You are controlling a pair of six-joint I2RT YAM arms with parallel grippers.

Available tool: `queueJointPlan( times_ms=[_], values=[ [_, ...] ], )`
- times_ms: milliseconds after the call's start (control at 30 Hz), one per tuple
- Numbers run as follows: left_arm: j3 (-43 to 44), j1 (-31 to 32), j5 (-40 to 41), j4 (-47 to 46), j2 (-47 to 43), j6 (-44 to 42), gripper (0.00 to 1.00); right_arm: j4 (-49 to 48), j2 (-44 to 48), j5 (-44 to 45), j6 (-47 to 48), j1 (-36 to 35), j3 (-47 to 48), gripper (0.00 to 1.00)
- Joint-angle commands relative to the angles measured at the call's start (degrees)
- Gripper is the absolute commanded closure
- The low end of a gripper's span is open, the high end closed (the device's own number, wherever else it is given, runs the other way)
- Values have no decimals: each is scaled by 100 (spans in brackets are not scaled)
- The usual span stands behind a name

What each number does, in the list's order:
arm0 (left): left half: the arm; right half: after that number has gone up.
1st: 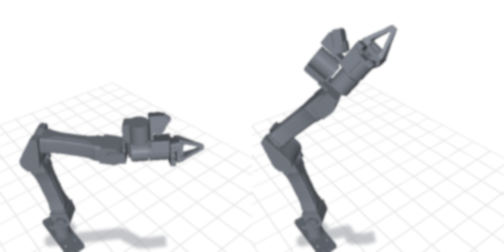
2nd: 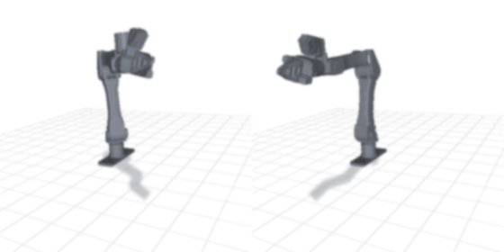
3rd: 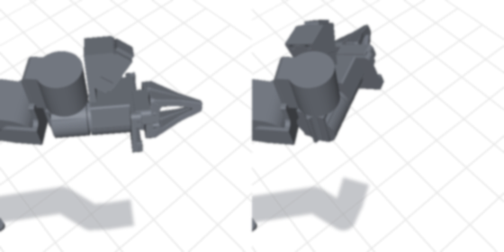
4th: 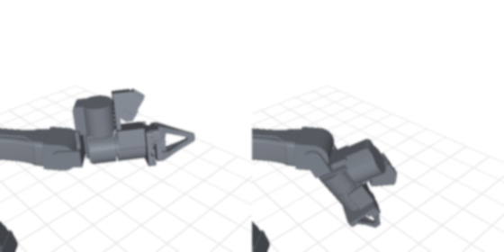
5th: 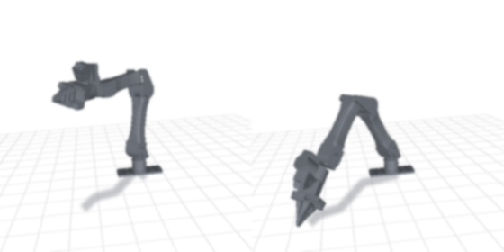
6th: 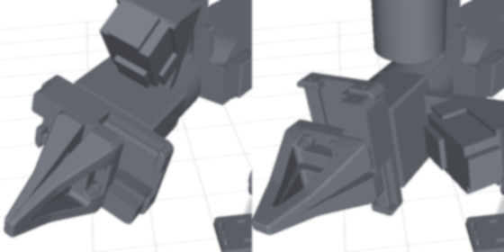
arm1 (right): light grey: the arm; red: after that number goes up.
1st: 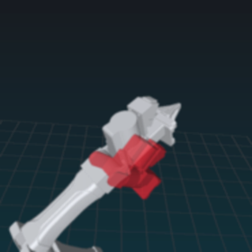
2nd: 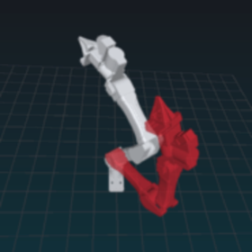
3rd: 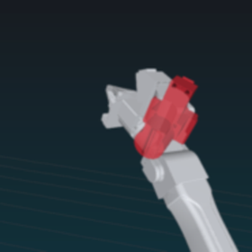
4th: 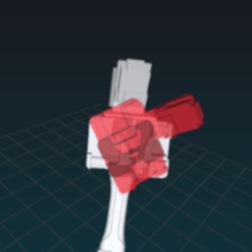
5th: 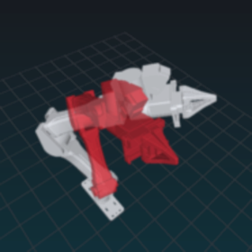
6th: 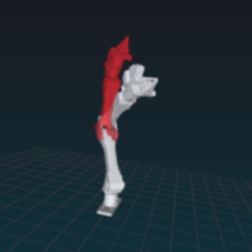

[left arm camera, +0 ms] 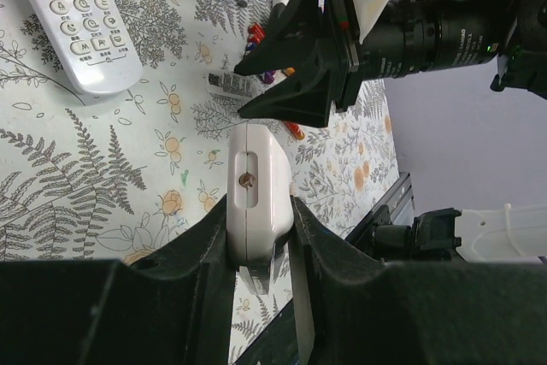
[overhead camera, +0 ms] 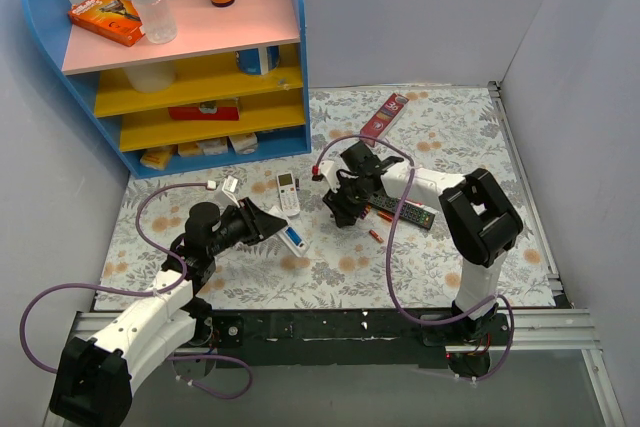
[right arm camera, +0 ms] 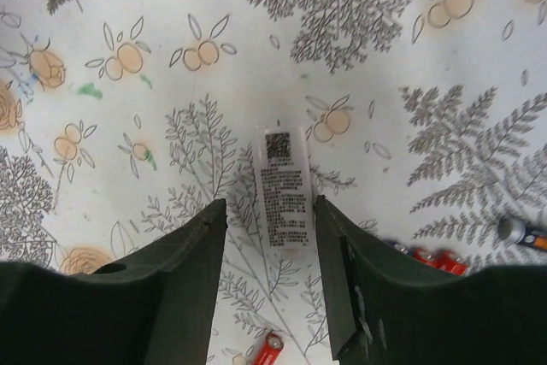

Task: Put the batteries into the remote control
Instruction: Pick up the battery cover at the center of the board.

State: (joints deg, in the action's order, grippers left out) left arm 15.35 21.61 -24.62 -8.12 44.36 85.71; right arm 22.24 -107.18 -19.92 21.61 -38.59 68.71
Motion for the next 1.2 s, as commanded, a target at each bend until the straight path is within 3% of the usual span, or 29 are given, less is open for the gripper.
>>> queueJointPlan(
  times_ms=[0,233,633,1000,1167],
  values=[
    [-59,10,-78,-225,-42,51,100,175,328,-38,-200,0,-340,47],
    [-120,10,-87,-339,11,121,100,-220,619,208,-464,0,-797,47],
    [-357,10,-69,-647,73,446,100,-835,698,893,-587,-333,-1123,57],
    [-621,10,19,-998,3,754,100,-818,1110,806,-692,-492,-1220,93],
    [-832,10,63,-1358,11,1044,100,-511,1532,762,-780,-509,-1079,97]
  ],
)
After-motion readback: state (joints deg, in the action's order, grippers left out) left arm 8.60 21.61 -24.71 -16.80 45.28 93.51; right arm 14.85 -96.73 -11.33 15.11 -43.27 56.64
